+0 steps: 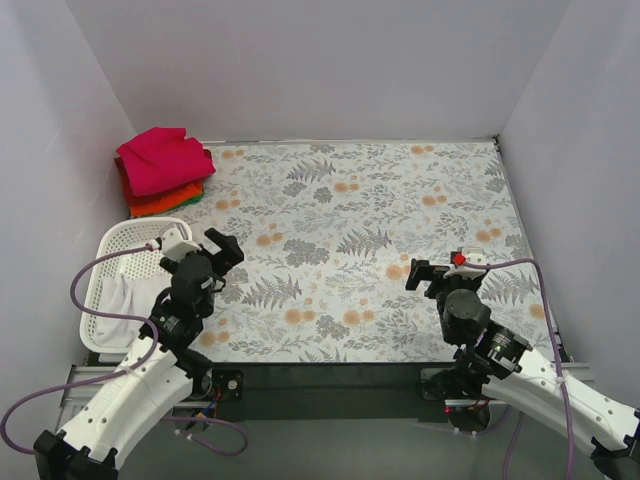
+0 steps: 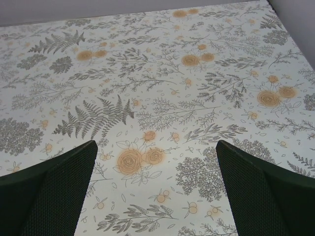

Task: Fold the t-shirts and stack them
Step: Grab the tshirt from the pile

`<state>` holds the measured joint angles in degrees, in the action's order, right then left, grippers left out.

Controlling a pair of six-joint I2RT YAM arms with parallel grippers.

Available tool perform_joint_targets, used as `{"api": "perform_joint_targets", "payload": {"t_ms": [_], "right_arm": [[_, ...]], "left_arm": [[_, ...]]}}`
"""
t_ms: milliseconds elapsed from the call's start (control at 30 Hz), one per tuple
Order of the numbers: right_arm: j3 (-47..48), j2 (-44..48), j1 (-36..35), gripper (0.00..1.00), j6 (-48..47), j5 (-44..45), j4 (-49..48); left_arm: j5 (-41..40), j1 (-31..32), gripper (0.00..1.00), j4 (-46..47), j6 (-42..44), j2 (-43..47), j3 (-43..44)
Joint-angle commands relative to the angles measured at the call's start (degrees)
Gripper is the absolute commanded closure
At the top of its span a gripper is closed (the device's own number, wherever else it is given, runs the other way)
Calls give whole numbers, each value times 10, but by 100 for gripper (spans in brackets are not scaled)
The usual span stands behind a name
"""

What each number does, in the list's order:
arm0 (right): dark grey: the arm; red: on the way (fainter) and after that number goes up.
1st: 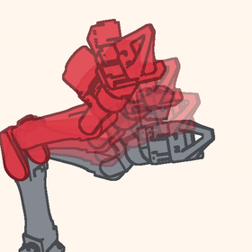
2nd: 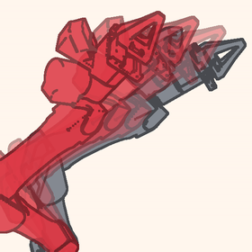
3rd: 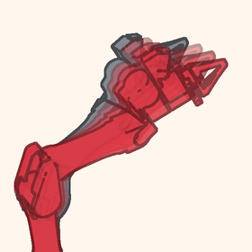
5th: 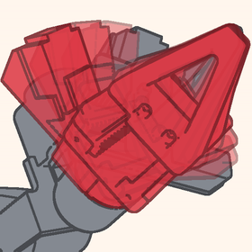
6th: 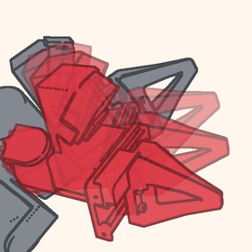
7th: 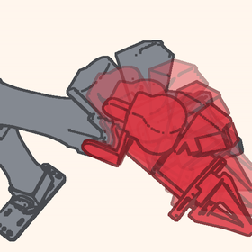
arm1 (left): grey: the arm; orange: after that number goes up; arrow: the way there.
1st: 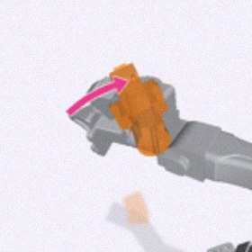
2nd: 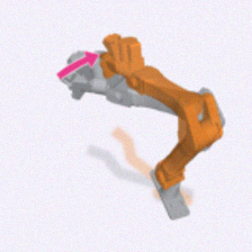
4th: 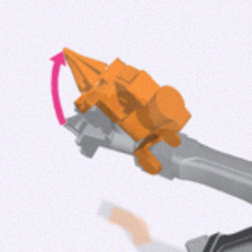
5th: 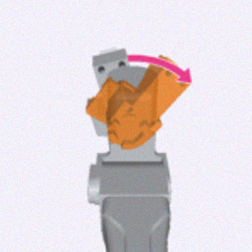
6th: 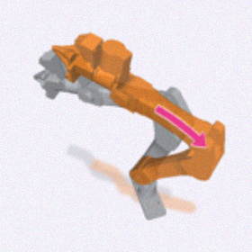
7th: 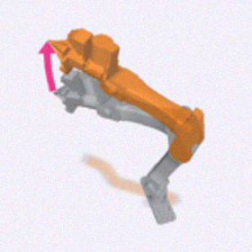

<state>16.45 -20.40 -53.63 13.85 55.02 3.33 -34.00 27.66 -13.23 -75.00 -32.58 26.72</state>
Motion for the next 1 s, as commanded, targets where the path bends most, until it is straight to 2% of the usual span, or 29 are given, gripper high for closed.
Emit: {"api": "perform_joint_targets", "payload": {"t_ms": [0, 167, 233, 300, 333, 433, 500, 567, 700, 833, 967], "right_arm": [[11, 16, 1, 2, 11, 22, -10], [10, 19, 1, 2, 16, 22, -7], [11, 13, 1, 2, 20, 25, -6], [14, 2, 1, 2, 22, 27, -7], [17, -2, 0, 2, 24, 31, -7], [32, -29, 1, 1, 28, 35, -9], [42, -53, 1, 2, 25, 36, -13], [57, -70, 2, 2, 23, 36, -17], [82, -118, 7, 2, 13, 25, -24], [103, -154, 25, 2, 7, 9, -44], [111, -189, 53, 2, -3, -62, -73]], "left_arm": [[-55, 3, 8, -28, -22, -13, 23], [-144, 3, 2, -94, -113, -41, 39], [-198, 3, 2, -95, -119, -45, 31], [-251, -1, 2, -134, -163, -63, 42], [-284, -6, 2, -191, -191, -75, 68], [-278, -58, 2, -212, -208, -147, 93], [-236, -113, 2, -172, -177, -204, 92], [-198, -147, 2, -167, -193, -243, 90], [-158, -225, 2, -130, -191, -232, 41], [-193, -241, 2, -165, -217, -193, 39], [-217, -262, 2, -178, -224, -201, 45]]}}
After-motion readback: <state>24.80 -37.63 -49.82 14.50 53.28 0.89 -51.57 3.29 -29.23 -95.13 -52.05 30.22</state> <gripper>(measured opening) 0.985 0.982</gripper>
